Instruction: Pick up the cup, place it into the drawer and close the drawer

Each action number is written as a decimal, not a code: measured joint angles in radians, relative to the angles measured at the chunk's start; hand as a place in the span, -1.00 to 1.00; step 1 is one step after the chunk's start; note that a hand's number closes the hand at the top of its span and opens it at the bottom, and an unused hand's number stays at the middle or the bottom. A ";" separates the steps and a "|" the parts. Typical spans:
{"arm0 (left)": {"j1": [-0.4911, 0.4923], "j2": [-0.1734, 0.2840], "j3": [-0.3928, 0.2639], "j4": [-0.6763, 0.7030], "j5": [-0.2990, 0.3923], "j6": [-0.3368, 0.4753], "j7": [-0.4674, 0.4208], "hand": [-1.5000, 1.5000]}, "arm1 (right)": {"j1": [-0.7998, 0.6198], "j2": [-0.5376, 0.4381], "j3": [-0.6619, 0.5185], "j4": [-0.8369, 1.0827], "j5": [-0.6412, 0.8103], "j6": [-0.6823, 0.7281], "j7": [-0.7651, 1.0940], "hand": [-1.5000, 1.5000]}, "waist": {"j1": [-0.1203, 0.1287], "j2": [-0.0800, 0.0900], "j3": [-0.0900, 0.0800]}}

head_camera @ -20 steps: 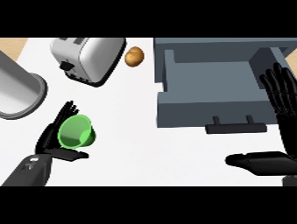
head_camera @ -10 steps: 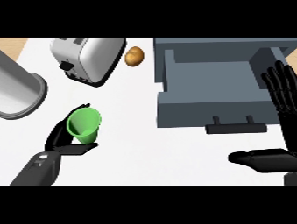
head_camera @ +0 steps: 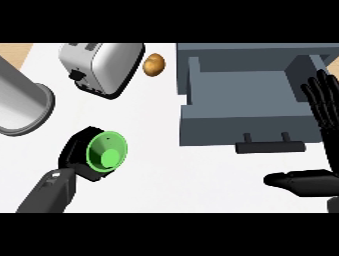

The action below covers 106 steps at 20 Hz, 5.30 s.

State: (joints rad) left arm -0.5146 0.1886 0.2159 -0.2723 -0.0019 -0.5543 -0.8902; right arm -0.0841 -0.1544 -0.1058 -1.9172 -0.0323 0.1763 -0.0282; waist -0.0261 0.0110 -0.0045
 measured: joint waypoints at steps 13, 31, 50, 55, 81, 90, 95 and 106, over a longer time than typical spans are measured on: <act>0.039 0.004 0.164 -0.083 0.160 0.171 -0.100 1.00 | 0.011 0.005 0.001 -0.001 0.022 -0.010 -0.007 -1.00 | 0.012 -0.006 0.002; -0.094 -0.134 -0.001 -0.586 0.151 0.326 0.152 1.00 | 0.031 -0.009 -0.034 -0.021 0.009 -0.003 0.010 -1.00 | 0.033 -0.017 0.005; -0.525 -0.188 -0.262 -0.629 0.212 0.740 0.593 1.00 | 0.028 -0.046 -0.099 0.029 -0.049 0.058 -0.033 -1.00 | 0.005 -0.009 0.005; -0.650 -0.188 -0.304 -0.487 0.294 0.800 0.612 1.00 | 0.017 -0.045 -0.097 0.042 -0.039 0.058 -0.041 -1.00 | -0.004 -0.006 0.005; -0.740 -0.189 -0.830 -0.174 0.560 0.988 0.627 -1.00 | -0.045 -0.035 -0.071 0.041 -0.036 0.057 -0.008 -1.00 | -0.063 0.006 0.006; -0.735 -0.189 -0.891 -0.216 0.619 1.073 0.566 -1.00 | -0.057 -0.031 -0.073 0.027 -0.137 0.107 0.019 -1.00 | -0.057 0.005 0.005; -0.756 -0.189 -0.858 -0.260 0.664 1.080 0.525 -1.00 | -0.033 -0.052 -0.073 0.003 -0.211 0.173 0.036 1.00 | -0.035 -0.001 0.005; -0.713 -0.120 -0.758 -0.373 0.681 1.058 0.554 -1.00 | 0.059 -0.148 -0.014 -0.127 -0.041 0.255 0.054 1.00 | 0.022 -0.014 0.004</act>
State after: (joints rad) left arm -1.2278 0.0687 -0.5420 -0.6450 0.6786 0.5041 -0.3361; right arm -0.0252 -0.3028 -0.1201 -2.0444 -0.0738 0.4316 0.0261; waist -0.0044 -0.0033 -0.0003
